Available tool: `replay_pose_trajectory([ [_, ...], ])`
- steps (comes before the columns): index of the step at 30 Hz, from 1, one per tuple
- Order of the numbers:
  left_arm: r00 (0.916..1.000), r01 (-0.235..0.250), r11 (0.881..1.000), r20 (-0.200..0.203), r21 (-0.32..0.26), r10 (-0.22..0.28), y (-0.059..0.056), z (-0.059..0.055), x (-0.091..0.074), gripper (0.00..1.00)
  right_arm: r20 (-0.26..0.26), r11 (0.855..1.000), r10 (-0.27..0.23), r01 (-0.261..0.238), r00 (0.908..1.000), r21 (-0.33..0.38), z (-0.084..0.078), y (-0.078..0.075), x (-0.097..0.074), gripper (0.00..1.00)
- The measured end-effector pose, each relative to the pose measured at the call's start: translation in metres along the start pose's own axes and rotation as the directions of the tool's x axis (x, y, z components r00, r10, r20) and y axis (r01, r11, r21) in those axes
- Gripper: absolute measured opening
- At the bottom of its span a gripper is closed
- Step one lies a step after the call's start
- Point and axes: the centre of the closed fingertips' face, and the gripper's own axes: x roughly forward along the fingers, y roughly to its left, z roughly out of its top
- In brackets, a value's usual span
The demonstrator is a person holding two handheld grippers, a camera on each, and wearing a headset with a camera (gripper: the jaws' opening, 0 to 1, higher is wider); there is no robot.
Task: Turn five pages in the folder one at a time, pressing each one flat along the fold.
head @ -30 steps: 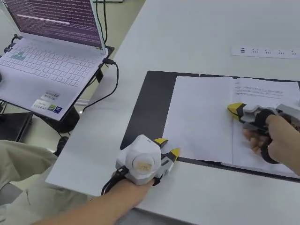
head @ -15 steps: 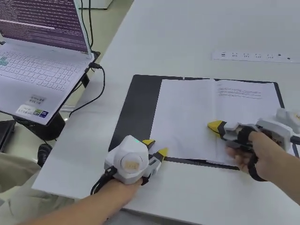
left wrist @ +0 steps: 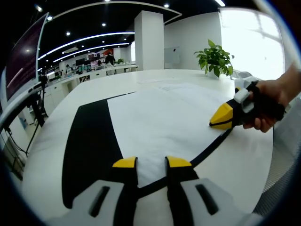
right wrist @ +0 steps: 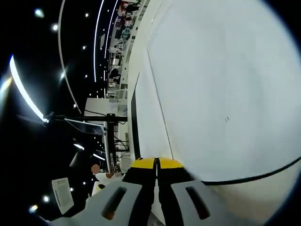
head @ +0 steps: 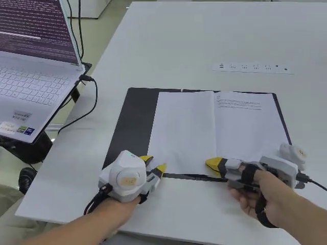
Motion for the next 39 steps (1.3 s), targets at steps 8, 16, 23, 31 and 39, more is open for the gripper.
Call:
replay_pose_trajectory([
  [8,0.9998,-0.004,1.0,-0.017,-0.002,0.004,0.0,0.001,0.0,0.21,-0.014,1.0,0.017,-0.017,0.9998,0.017,-0.018,0.002,-0.015,0.0],
  [16,0.9922,-0.02,0.994,-0.125,-0.112,0.006,0.0,0.002,0.0,0.22,0.047,0.984,0.058,-0.049,0.9972,-0.173,-0.016,0.035,-0.052,0.0],
  [23,0.998,-0.029,0.986,-0.061,-0.165,0.019,0.002,0.037,-0.019,0.28,0.124,0.935,0.083,-0.035,0.9889,-0.352,-0.004,0.062,-0.09,0.0],
  [31,0.9989,-0.018,0.973,0.038,-0.229,0.027,-0.003,0.076,-0.057,0.44,0.248,0.839,0.059,0.087,0.9669,-0.537,0.017,0.078,-0.144,0.0],
  [39,0.9932,-0.049,0.945,0.084,-0.324,0.081,-0.001,0.09,-0.093,0.55,0.401,0.677,-0.007,0.299,0.9162,-0.673,0.038,0.079,-0.193,0.29],
])
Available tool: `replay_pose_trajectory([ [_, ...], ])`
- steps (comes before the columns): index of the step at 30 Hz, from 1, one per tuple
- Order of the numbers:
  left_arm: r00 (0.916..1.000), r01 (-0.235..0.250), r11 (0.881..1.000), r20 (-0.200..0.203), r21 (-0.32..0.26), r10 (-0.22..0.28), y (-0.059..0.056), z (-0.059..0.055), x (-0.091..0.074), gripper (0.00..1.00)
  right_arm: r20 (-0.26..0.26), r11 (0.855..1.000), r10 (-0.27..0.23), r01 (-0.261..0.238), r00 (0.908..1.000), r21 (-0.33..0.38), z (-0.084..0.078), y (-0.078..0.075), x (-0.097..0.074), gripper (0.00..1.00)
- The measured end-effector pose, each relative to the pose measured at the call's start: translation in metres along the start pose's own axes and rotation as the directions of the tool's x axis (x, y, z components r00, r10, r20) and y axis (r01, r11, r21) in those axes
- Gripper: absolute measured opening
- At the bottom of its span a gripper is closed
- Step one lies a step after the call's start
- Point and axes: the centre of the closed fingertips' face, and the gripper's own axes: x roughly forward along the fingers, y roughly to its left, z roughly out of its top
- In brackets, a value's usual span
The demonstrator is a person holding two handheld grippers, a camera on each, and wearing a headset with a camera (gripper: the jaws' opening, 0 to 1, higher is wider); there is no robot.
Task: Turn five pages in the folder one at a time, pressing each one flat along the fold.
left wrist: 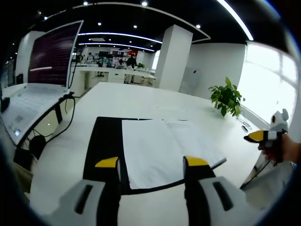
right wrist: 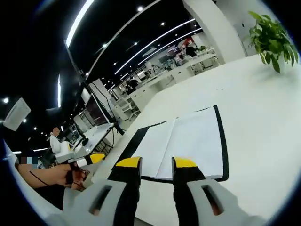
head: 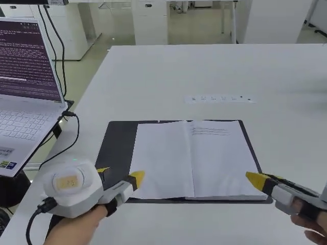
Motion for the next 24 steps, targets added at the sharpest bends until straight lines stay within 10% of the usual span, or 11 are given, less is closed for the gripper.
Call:
replay_pose_trajectory([
  [11,0.9993,-0.022,0.998,-0.03,0.058,0.024,-0.009,-0.006,-0.019,0.99,-0.036,0.979,-0.15,0.143,0.9881,-0.145,-0.005,-0.041,-0.023,0.84],
  [24,0.9971,-0.049,0.991,-0.052,0.123,0.055,-0.01,-0.006,-0.032,0.99,-0.006,0.972,-0.166,0.163,0.9861,-0.168,0.007,-0.058,-0.026,1.0],
])
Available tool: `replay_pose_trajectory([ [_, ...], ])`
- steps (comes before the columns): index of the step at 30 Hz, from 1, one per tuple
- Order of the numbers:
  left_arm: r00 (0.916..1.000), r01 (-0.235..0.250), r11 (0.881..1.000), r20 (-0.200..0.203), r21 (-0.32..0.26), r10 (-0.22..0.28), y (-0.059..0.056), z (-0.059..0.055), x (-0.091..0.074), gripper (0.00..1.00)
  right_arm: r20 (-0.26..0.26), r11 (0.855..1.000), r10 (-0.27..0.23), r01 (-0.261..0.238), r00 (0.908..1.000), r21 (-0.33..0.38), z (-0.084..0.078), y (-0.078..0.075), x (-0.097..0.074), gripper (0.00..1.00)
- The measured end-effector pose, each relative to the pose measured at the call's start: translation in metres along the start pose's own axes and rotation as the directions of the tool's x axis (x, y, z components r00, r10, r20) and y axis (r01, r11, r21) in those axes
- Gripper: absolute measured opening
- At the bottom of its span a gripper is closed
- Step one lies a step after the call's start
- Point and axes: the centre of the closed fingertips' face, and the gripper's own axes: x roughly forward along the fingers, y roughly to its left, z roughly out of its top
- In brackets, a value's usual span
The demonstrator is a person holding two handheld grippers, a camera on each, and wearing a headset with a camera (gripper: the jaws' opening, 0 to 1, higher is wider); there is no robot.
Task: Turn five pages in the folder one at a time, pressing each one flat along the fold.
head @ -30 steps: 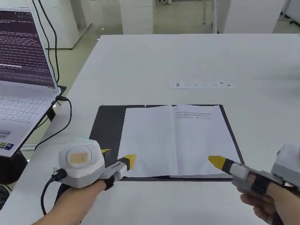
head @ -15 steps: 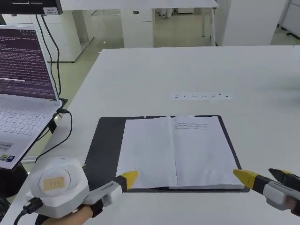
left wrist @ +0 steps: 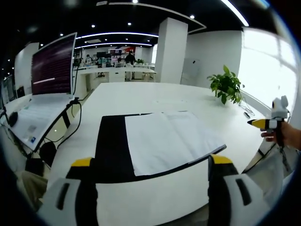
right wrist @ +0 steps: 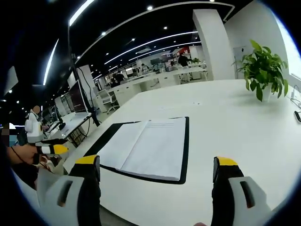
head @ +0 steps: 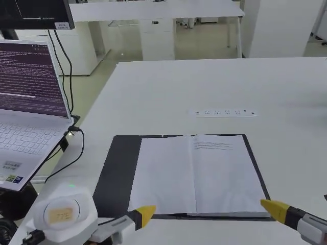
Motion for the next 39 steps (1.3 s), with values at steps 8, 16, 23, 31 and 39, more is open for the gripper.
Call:
replay_pose_trajectory([
  [8,0.9999,-0.012,1.0,-0.004,0.016,0.012,-0.001,0.001,0.005,0.99,-0.004,1.0,0.015,-0.015,0.9999,0.018,-0.005,-0.001,0.002,1.0],
  [16,0.9996,0.024,0.998,-0.015,0.063,-0.023,-0.02,0.002,0.029,0.99,-0.002,0.999,0.002,-0.002,1.0,0.052,-0.014,-0.008,-0.004,1.0],
  [23,0.9912,0.13,0.981,-0.048,0.142,-0.124,-0.065,-0.001,0.065,0.94,-0.009,0.998,-0.016,0.017,0.9998,0.064,-0.025,-0.01,-0.011,1.0],
  [31,0.97,0.236,0.944,-0.114,0.232,-0.215,-0.117,-0.01,0.104,0.9,0.0,0.995,-0.034,0.034,0.9994,0.095,-0.032,-0.01,-0.018,1.0],
  [39,0.9445,0.323,0.906,-0.15,0.272,-0.292,-0.167,-0.019,0.138,0.89,0.024,0.991,-0.049,0.045,0.9985,0.123,-0.028,-0.01,-0.022,1.0],
])
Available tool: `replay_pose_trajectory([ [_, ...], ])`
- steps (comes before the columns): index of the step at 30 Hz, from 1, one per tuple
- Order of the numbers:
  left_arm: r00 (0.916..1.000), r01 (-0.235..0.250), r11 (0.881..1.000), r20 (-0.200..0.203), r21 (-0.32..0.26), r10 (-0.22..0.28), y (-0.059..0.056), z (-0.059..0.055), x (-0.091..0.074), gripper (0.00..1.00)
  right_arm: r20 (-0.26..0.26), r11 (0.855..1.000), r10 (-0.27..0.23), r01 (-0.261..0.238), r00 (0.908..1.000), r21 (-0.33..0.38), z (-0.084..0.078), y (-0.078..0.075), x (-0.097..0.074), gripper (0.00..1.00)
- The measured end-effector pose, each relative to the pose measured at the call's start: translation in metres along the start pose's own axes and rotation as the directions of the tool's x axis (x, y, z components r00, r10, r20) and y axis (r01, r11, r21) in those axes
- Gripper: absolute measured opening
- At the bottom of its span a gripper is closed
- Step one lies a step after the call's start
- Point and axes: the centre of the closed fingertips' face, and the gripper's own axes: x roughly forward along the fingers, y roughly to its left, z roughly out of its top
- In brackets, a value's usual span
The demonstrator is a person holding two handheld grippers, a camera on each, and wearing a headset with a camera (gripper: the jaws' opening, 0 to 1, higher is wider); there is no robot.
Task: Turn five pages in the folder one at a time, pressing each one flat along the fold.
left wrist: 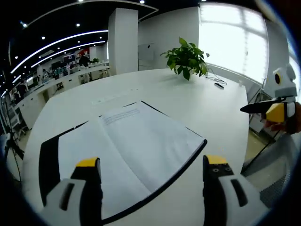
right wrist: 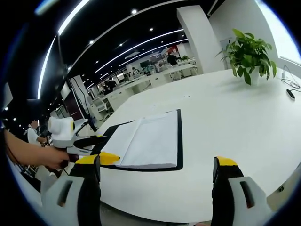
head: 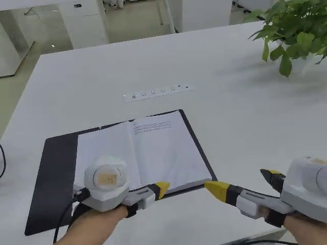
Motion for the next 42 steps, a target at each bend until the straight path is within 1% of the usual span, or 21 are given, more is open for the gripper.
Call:
replay_pose_trajectory([
  [3,0.9997,0.022,1.0,-0.013,0.012,-0.022,-0.011,0.0,0.017,0.87,0.012,1.0,-0.004,0.004,0.9999,0.007,0.002,0.001,0.0,1.0],
  [5,0.9996,0.027,0.999,-0.008,0.016,-0.027,-0.017,0.002,0.029,0.86,0.016,1.0,-0.003,0.003,0.9999,0.015,0.003,0.002,-0.001,1.0],
  [9,0.999,0.043,0.999,-0.006,-0.006,-0.043,-0.029,0.004,0.052,0.84,0.022,1.0,-0.005,0.005,0.9997,0.025,0.003,0.003,-0.002,1.0],
  [11,0.9991,0.043,0.999,-0.004,-0.009,-0.043,-0.034,0.004,0.063,0.83,0.029,1.0,-0.004,0.003,0.9996,0.028,0.004,0.004,-0.003,1.0],
  [14,0.9994,0.031,1.0,-0.018,-0.004,-0.031,-0.037,0.0,0.074,0.78,0.026,0.999,0.001,-0.002,0.9997,0.037,0.003,0.004,-0.004,1.0],
  [16,0.9996,0.017,1.0,-0.024,-0.01,-0.017,-0.036,-0.004,0.081,0.74,0.025,0.999,-0.002,0.002,0.9997,0.035,0.002,0.002,-0.005,1.0],
  [18,0.9994,0.015,1.0,-0.03,-0.024,-0.016,-0.037,-0.006,0.085,0.72,0.027,0.999,-0.005,0.004,0.9996,0.043,0.002,0.0,-0.006,1.0],
  [19,0.9996,0.011,0.999,-0.025,-0.037,-0.011,-0.038,-0.006,0.088,0.73,0.028,0.999,-0.003,0.001,0.9996,0.05,0.002,0.0,-0.006,1.0],
  [20,0.9996,0.009,0.999,-0.027,-0.036,-0.01,-0.039,-0.008,0.092,0.72,0.029,0.999,-0.002,0.0,0.9996,0.051,0.002,0.001,-0.006,1.0],
  [23,0.9989,0.004,1.0,-0.047,-0.015,-0.005,-0.042,-0.016,0.096,0.67,0.03,0.999,-0.001,0.0,0.9995,0.053,0.002,0.001,-0.005,1.0],
  [24,0.9968,-0.006,1.0,-0.079,0.018,0.008,-0.04,-0.024,0.096,0.63,0.029,0.999,0.0,-0.001,0.9996,0.053,0.001,0.001,-0.004,1.0],
  [25,0.997,-0.011,0.999,-0.076,0.032,0.013,-0.04,-0.025,0.096,0.62,0.025,0.999,-0.001,0.0,0.9997,0.051,0.0,0.001,-0.004,1.0],
  [26,0.9988,-0.014,0.999,-0.046,0.049,0.016,-0.041,-0.023,0.097,0.61,0.022,0.999,0.0,-0.001,0.9998,0.049,0.0,0.001,-0.003,1.0],
  [29,0.9993,-0.007,0.998,-0.035,0.055,0.009,-0.044,-0.023,0.096,0.56,0.022,0.998,0.001,-0.002,0.9998,0.055,-0.001,0.0,-0.003,1.0],
  [30,0.9996,0.001,0.999,-0.028,0.052,0.0,-0.046,-0.023,0.097,0.52,0.02,0.998,0.001,-0.002,0.9998,0.058,-0.002,-0.001,-0.002,1.0],
  [32,0.9999,0.009,0.998,-0.01,0.059,-0.008,-0.048,-0.024,0.098,0.49,0.017,0.998,-0.001,0.0,0.9998,0.062,-0.003,-0.002,-0.001,1.0],
  [35,0.9999,0.006,0.998,0.015,0.055,-0.007,-0.045,-0.023,0.098,0.48,0.016,0.998,-0.002,0.001,0.9999,0.067,-0.003,-0.003,-0.001,1.0],
  [37,0.9999,0.002,0.999,0.015,0.051,-0.003,-0.043,-0.023,0.098,0.43,0.014,0.998,-0.001,0.0,0.9999,0.068,-0.004,-0.004,0.0,0.99],
  [42,0.9996,0.0,0.998,0.027,0.059,-0.002,-0.042,-0.022,0.098,0.39,0.011,0.997,0.003,-0.003,0.9999,0.072,-0.003,-0.004,0.005,0.99],
])
